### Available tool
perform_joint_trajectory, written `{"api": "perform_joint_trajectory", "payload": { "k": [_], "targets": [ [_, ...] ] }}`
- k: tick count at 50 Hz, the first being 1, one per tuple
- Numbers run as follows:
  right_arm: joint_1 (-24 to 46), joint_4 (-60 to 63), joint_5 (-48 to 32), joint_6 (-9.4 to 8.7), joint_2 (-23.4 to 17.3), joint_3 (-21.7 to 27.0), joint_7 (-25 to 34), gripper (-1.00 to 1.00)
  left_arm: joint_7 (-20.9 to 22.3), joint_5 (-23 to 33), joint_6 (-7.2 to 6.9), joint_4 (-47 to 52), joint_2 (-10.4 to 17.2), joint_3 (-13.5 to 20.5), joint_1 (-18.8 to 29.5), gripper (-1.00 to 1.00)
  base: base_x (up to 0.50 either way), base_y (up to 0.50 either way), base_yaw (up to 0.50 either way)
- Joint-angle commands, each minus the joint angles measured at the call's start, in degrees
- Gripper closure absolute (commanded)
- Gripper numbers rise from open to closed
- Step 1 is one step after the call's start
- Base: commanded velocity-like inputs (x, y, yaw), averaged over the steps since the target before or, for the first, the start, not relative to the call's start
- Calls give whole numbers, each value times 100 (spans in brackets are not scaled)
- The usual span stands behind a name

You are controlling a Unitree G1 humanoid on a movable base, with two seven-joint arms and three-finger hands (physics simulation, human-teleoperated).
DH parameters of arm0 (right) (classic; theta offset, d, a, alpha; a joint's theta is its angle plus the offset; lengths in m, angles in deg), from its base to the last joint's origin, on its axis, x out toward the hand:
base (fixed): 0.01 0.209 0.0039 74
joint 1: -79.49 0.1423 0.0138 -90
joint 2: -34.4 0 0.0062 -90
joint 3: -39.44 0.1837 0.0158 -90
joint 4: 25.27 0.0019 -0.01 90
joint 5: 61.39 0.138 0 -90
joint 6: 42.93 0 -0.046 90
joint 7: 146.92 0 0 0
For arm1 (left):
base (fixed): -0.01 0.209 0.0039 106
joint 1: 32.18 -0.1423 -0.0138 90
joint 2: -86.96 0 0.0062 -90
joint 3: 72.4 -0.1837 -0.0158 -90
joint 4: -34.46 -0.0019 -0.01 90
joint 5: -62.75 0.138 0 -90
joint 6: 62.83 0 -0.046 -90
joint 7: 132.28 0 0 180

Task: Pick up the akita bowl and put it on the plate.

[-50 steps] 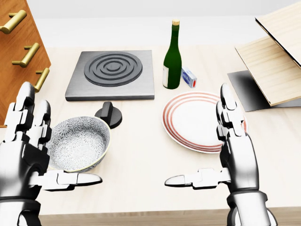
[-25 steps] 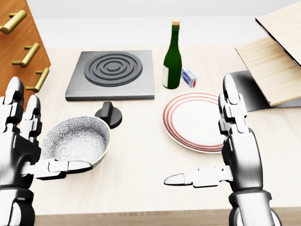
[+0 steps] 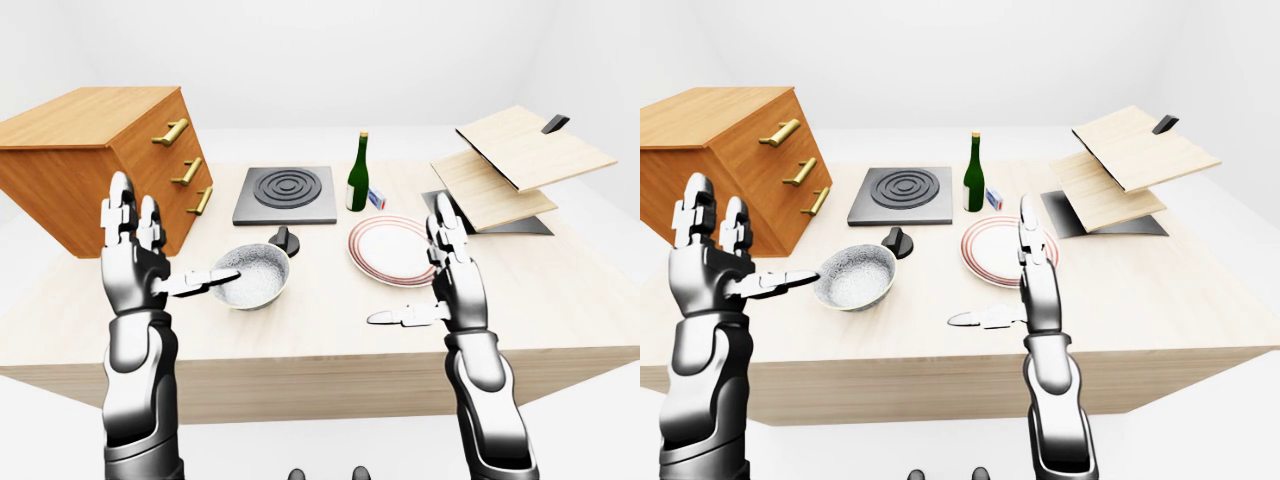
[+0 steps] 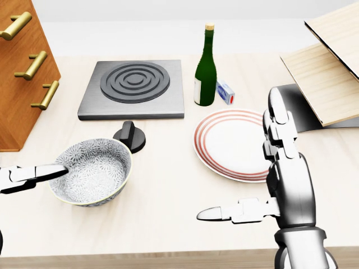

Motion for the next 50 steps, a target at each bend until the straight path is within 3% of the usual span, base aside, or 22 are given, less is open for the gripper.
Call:
{"api": "perform_joint_trajectory", "payload": {
  "k": [1, 6, 18, 30, 38, 50],
  "targets": [
    [-7, 48, 1, 0, -2, 24, -4, -100, -111, 48, 0, -347, 291, 286, 197, -100, 0, 0, 0],
    [1, 0, 26, 0, -10, 61, -7, -100, -111, 254, 0, -747, 455, 361, 292, -100, 0, 0, 0],
    [-22, 98, 26, 0, -15, 87, 11, -100, -207, -115, 0, -1544, 986, 775, 640, -100, 0, 0, 0],
    [-62, 217, 38, 0, -9, 94, 9, -100, -237, 22, 0, -2252, 1287, 836, 724, -100, 0, 0, 0],
    [-68, 244, 41, 0, -13, 100, 8, -100, -253, -273, 0, -2529, 1703, 1234, 775, -100, 0, 0, 0],
    [-88, 329, 79, 0, -23, 170, 14, -100, -340, -489, 0, -3150, 2192, 1488, 847, -100, 0, 0, 0]
  ]
}}
